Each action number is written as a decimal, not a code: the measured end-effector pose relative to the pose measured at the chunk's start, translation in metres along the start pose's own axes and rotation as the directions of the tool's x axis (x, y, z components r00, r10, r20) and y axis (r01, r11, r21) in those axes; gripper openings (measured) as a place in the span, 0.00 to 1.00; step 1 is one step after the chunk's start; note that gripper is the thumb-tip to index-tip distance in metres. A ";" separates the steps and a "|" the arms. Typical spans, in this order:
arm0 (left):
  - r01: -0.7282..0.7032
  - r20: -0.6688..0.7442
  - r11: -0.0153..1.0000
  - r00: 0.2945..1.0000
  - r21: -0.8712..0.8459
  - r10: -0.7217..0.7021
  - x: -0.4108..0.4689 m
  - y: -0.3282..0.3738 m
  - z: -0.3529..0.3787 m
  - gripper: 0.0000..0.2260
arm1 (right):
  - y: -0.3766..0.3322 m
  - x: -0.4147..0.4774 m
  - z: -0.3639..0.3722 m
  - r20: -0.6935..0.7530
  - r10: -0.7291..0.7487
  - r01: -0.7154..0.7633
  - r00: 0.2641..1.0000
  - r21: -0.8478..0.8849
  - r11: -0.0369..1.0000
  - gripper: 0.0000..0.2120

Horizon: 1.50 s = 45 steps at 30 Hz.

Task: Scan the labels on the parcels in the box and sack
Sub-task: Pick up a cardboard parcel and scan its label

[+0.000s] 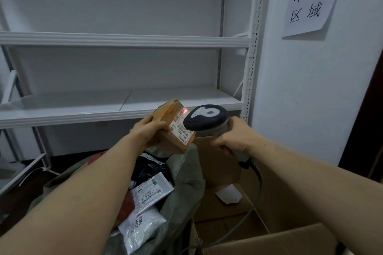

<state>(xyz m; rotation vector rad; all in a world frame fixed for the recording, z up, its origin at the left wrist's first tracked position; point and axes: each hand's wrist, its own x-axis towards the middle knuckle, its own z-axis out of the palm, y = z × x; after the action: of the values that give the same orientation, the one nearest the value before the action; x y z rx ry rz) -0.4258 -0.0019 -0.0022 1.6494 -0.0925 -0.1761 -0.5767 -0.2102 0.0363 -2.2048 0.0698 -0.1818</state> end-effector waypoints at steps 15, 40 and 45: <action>-0.003 0.014 1.000 1.000 -0.020 0.003 -0.002 0.001 0.002 0.26 | -0.004 0.004 0.003 -0.011 -0.019 0.018 1.000 -0.026 0.999 0.03; 0.066 0.022 0.989 0.998 -0.134 -0.064 -0.010 -0.006 0.000 0.32 | -0.003 0.001 0.013 0.077 0.164 -0.181 0.983 0.363 0.914 0.04; 0.061 -0.021 0.975 0.998 -0.213 -0.067 -0.011 -0.006 0.003 0.33 | -0.005 0.002 0.013 0.155 0.258 -0.300 0.954 0.470 0.830 0.04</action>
<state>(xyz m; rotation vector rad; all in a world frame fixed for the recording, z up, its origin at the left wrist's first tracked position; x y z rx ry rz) -0.4371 -0.0021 -0.0075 1.4422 0.0014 -0.2046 -0.5724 -0.1968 0.0327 -1.6655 0.2699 0.0581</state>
